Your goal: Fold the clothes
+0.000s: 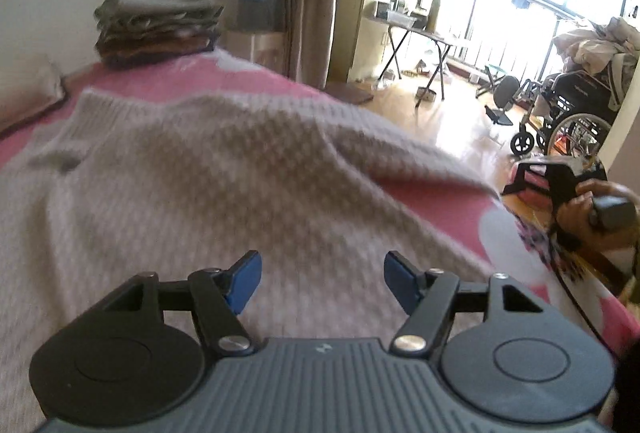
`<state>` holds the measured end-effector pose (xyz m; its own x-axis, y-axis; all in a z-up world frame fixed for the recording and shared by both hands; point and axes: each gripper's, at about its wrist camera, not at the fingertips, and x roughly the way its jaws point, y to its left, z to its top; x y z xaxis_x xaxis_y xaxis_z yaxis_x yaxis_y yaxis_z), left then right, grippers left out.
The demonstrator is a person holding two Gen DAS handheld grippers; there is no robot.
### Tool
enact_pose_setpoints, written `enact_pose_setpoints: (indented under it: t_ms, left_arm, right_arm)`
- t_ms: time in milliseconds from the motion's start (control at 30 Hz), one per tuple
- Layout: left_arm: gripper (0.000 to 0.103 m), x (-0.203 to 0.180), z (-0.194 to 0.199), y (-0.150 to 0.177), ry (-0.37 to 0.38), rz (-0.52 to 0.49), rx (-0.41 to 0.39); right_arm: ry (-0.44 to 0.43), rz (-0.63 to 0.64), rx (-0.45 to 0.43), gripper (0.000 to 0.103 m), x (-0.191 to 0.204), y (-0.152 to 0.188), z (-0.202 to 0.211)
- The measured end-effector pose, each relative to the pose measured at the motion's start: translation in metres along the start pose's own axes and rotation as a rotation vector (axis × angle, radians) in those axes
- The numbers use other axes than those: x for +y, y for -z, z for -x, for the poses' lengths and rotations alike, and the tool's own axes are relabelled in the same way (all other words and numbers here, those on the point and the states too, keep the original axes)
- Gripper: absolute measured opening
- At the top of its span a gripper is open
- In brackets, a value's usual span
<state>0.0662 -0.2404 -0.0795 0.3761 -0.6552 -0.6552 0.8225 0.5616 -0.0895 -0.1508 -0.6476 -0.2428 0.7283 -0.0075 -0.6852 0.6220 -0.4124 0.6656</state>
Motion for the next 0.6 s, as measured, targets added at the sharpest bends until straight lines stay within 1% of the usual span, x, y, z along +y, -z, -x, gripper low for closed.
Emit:
enact_pose_setpoints:
  t_ms: [67,100,167,267,333,367,400,433,500,567,600]
  left_arm:
    - [0.066,-0.002,-0.019,-0.008,-0.007,-0.010,-0.010]
    - [0.065,-0.003,-0.027,-0.011,-0.010,-0.014,-0.011]
    - [0.062,-0.004,-0.043,-0.010,-0.013,-0.012,0.015]
    - [0.062,-0.004,-0.056,0.000,-0.006,-0.003,0.054]
    - [0.063,-0.005,-0.056,0.008,-0.008,-0.026,0.035]
    - [0.063,-0.005,-0.056,0.010,-0.006,-0.031,0.029]
    - [0.063,-0.005,-0.055,0.012,-0.003,-0.036,0.024]
    - [0.063,-0.005,-0.055,0.012,0.001,-0.036,0.022]
    - [0.064,-0.003,-0.055,0.013,0.009,-0.031,0.019]
    - [0.065,-0.003,-0.055,0.014,0.013,-0.036,0.015]
    - [0.065,-0.004,-0.055,0.015,0.013,-0.043,0.012]
  right_arm:
    - [-0.013,-0.012,0.033,0.083,0.006,-0.004,-0.015]
    - [-0.019,-0.026,0.043,0.083,0.008,-0.004,-0.023]
    - [-0.035,-0.063,0.052,0.083,0.008,-0.008,-0.032]
    - [-0.066,-0.108,0.063,0.083,0.009,-0.009,-0.044]
    - [-0.094,-0.119,0.061,0.081,0.009,-0.010,-0.049]
    - [-0.113,-0.117,0.057,0.076,0.010,-0.010,-0.051]
    - [-0.127,-0.115,0.048,0.065,0.011,-0.011,-0.052]
    - [-0.134,-0.111,0.034,0.060,0.012,-0.012,-0.053]
    - [-0.162,-0.107,-0.007,0.032,0.014,-0.015,-0.051]
    - [-0.200,-0.089,-0.059,0.019,0.019,-0.020,-0.045]
    - [-0.219,-0.080,-0.085,0.017,0.022,-0.023,-0.042]
